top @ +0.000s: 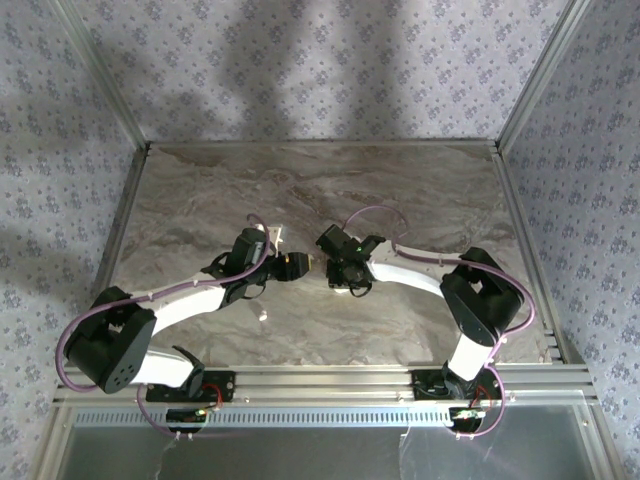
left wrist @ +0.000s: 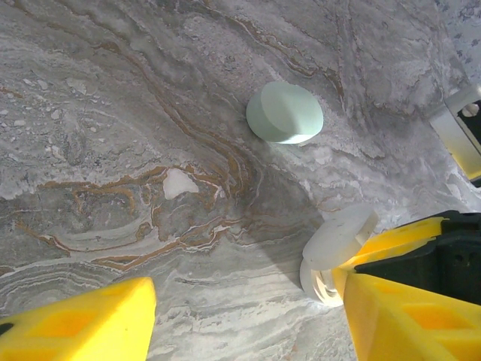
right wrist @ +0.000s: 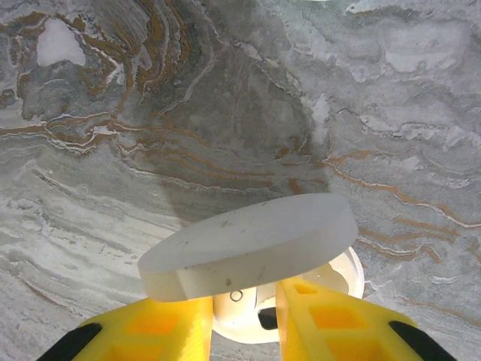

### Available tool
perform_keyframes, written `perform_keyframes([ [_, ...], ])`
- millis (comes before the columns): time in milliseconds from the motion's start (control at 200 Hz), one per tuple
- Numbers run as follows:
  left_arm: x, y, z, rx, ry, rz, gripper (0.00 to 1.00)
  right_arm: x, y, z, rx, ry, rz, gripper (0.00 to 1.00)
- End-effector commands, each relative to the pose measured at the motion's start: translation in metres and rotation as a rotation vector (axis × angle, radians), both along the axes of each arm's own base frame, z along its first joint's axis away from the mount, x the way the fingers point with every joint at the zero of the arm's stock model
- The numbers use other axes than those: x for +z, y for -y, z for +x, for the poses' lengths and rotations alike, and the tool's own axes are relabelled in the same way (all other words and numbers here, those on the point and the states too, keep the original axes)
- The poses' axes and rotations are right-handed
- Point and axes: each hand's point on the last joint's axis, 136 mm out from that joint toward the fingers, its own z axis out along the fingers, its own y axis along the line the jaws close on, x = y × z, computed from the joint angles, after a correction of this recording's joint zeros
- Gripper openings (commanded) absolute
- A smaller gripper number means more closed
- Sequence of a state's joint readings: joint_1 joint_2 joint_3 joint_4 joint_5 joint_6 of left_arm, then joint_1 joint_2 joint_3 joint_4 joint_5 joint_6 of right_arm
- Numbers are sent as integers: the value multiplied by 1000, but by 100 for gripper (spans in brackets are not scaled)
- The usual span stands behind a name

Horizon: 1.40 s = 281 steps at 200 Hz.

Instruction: Insert the wireless bluetooth earbuds into the charging case

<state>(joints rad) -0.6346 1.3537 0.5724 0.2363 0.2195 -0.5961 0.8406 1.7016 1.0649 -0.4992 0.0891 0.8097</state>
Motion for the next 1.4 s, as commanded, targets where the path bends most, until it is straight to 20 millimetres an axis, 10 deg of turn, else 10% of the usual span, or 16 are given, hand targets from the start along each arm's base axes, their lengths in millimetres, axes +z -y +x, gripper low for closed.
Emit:
perform_keyframes([
  [0, 11, -3, 1, 9, 33, -19, 74, 21, -3, -3, 28, 21, 22, 31],
  [190, 16, -11, 3, 44, 62, 0, 99, 36, -3, -7, 39, 51, 53, 39],
  [780, 47, -77, 15, 348, 266, 125, 100, 76, 17, -24, 137, 260, 167, 78],
  [1139, 55, -88, 9, 339, 312, 139, 100, 80, 33, -22, 163, 277, 265, 75],
  [1399, 34, -82, 20, 308, 201, 92, 100, 51, 15, -18, 201, 166, 250, 53],
])
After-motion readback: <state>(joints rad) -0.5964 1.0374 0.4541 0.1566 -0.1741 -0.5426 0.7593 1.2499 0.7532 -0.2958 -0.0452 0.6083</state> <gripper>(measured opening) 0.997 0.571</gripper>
